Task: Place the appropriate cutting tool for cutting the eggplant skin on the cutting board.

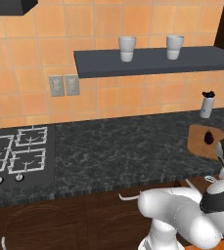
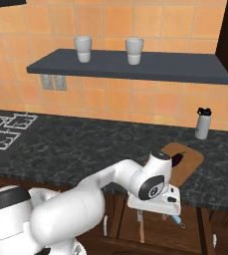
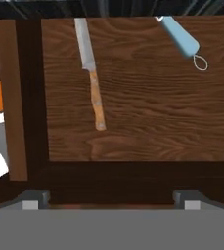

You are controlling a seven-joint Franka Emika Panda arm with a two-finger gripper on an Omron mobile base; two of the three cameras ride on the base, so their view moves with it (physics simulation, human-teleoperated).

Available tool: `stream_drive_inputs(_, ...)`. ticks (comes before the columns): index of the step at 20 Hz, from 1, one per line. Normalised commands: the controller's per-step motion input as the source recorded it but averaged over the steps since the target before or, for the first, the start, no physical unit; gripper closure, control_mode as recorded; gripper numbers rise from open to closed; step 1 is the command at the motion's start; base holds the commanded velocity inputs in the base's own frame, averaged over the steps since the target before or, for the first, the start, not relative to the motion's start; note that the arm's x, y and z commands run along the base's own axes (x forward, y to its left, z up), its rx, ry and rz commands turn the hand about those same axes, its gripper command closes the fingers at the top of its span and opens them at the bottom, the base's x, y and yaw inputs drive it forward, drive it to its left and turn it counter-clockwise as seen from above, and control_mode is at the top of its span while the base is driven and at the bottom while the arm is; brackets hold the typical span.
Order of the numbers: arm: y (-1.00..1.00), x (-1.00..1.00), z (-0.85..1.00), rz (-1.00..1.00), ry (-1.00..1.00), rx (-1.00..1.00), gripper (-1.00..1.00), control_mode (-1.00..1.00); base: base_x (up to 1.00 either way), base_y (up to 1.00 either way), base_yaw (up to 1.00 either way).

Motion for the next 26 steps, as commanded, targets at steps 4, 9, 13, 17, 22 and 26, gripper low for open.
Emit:
stream_drive_inputs(4,-0.18,0.0,-0.48,0.0,0.01,0.02,-1.0,-1.0,0.0,0.0,0.0)
stream_drive_inputs(9,-0.25,-0.1,-0.46,0.0,0.01,0.0,-1.0,-1.0,0.0,0.0,0.0)
stream_drive_inputs(13,-0.3,-0.18,-0.46,0.0,0.02,0.0,-1.0,-1.0,0.0,0.0,0.0)
stream_drive_inputs(17,-0.18,-0.2,-0.38,0.0,0.09,0.0,-1.0,-1.0,0.0,0.0,0.0)
stream_drive_inputs(22,-0.16,-0.35,-0.2,0.0,0.12,0.0,-1.0,-1.0,0.0,0.0,0.0)
stream_drive_inputs(26,-0.16,-0.62,-0.03,0.0,0.11,0.0,-1.0,-1.0,0.0,0.0,0.0)
